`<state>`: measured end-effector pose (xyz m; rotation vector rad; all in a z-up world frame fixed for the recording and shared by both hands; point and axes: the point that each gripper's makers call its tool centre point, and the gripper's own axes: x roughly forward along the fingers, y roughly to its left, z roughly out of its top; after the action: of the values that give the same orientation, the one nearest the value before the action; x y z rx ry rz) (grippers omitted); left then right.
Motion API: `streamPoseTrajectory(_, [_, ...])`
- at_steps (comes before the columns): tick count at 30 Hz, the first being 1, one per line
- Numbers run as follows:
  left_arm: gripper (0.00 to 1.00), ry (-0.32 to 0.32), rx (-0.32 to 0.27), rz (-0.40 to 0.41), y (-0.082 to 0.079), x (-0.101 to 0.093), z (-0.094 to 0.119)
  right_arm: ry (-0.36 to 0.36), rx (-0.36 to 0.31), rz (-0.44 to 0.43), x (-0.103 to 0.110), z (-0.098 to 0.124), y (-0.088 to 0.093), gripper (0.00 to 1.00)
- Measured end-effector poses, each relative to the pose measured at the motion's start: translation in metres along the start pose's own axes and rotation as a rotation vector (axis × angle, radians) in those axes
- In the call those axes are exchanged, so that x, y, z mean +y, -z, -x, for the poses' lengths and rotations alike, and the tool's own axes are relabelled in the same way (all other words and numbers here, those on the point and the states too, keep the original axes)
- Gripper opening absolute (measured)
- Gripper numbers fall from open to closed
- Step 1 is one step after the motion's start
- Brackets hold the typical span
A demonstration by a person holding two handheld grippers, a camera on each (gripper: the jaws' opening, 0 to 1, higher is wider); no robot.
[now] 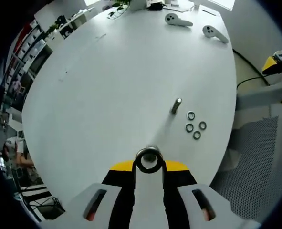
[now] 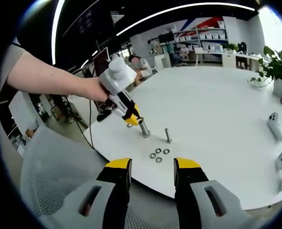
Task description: Place the washer onto the threaded stud by aligning its center hole with the stud, sliding it down to the base, and recovering from edge contact or off-axis alignment until the washer reaches the visible bottom stop.
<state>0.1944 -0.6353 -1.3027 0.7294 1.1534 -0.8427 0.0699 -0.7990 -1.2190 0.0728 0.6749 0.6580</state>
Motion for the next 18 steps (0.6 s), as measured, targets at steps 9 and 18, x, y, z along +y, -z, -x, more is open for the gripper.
streamPoseTrajectory(9, [0.19,0.009,0.017,-0.017,-0.002,-0.002,-0.010,-0.001,0.004,0.008,0.001,0.000,0.000,0.37])
streamPoseTrajectory(18, [0.19,0.019,0.058,-0.006,0.004,-0.004,-0.034,-0.001,0.008,0.008,0.000,-0.001,0.001,0.37])
